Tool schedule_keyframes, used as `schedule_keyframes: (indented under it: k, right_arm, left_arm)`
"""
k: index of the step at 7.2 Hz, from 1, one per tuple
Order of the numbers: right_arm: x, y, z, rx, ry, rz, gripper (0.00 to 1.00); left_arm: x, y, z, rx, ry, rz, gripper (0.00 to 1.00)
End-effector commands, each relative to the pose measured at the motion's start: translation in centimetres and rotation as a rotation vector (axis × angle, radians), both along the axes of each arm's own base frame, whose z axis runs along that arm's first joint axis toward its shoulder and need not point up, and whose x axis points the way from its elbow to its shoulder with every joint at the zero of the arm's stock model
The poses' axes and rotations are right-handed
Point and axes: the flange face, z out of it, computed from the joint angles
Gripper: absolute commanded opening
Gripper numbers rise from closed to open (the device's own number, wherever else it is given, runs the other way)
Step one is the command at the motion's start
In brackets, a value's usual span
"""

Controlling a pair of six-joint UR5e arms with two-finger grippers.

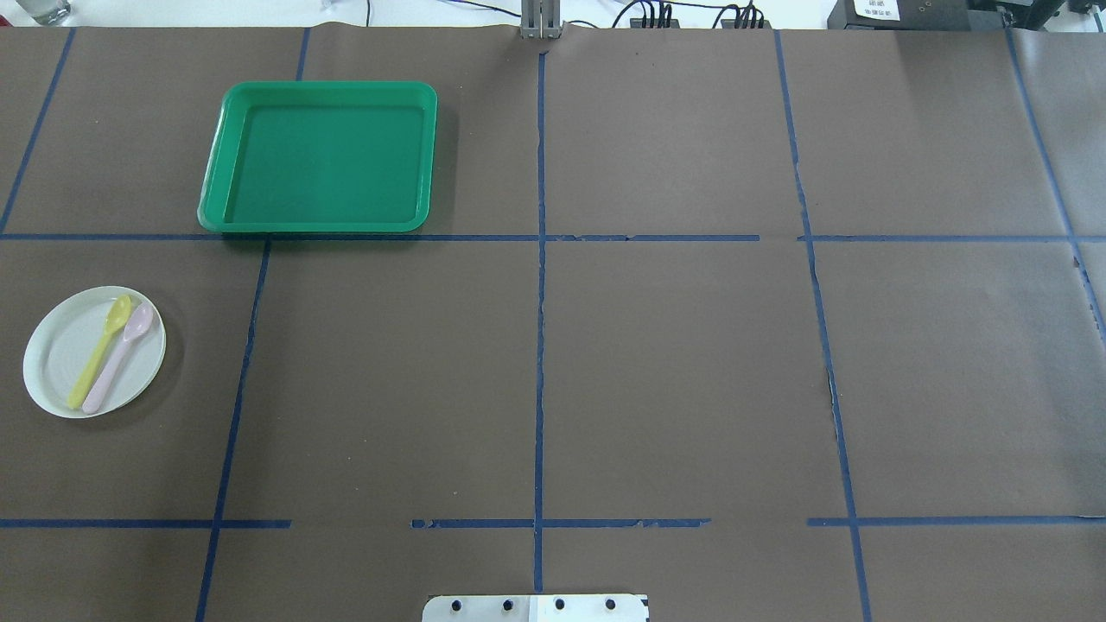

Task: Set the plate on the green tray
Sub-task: 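Move the left gripper toward the white plate's rim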

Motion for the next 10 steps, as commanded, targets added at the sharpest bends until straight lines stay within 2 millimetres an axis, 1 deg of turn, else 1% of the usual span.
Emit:
schedule_keyframes:
  k: [1,2,3,4,5,6,7,8,9,10]
  right_arm:
    - [0.0,0.0,0.0,0.001,0.0,0.0,1.0]
    - [0.0,0.0,0.0,-0.001,0.0,0.0,1.0]
    - [0.0,0.0,0.0,-0.001,0.0,0.0,1.0]
    - [0.0,0.0,0.0,-0.001,-0.002,0.0,1.0]
    - [0.0,0.0,0.0,-0.001,0.0,0.0,1.0]
    - [0.0,0.0,0.0,-0.001,0.0,0.0,1.0]
    - [0.0,0.0,0.0,-0.001,0.0,0.0,1.0]
    - [0.0,0.0,0.0,-0.001,0.0,0.0,1.0]
    - [0.0,0.0,0.0,-0.001,0.0,0.0,1.0]
    - [0.0,0.0,0.0,-0.001,0.0,0.0,1.0]
  left_arm:
    - [-0.1,0.5,-0.1,0.036,-0.006,0.034,1.0]
    - [-0.1,0.7,0.3,0.027,-0.005,0.034,1.0]
    - [-0.1,0.7,-0.1,0.035,-0.007,0.031,1.0]
    - [-0.1,0.8,0.5,0.031,-0.004,0.032,1.0]
    - [0.1,2.6,2.4,-0.014,0.01,0.03,1.0]
    - [0.7,2.3,3.0,0.043,0.043,0.041,1.0]
    - [1.0,2.2,3.8,0.096,0.047,0.017,1.0]
    - [2.5,1.9,4.6,0.058,0.06,-0.003,1.0]
    - [5.4,1.2,4.3,0.057,0.068,0.034,1.0]
    - [8.8,0.3,3.2,0.058,0.088,0.047,1.0]
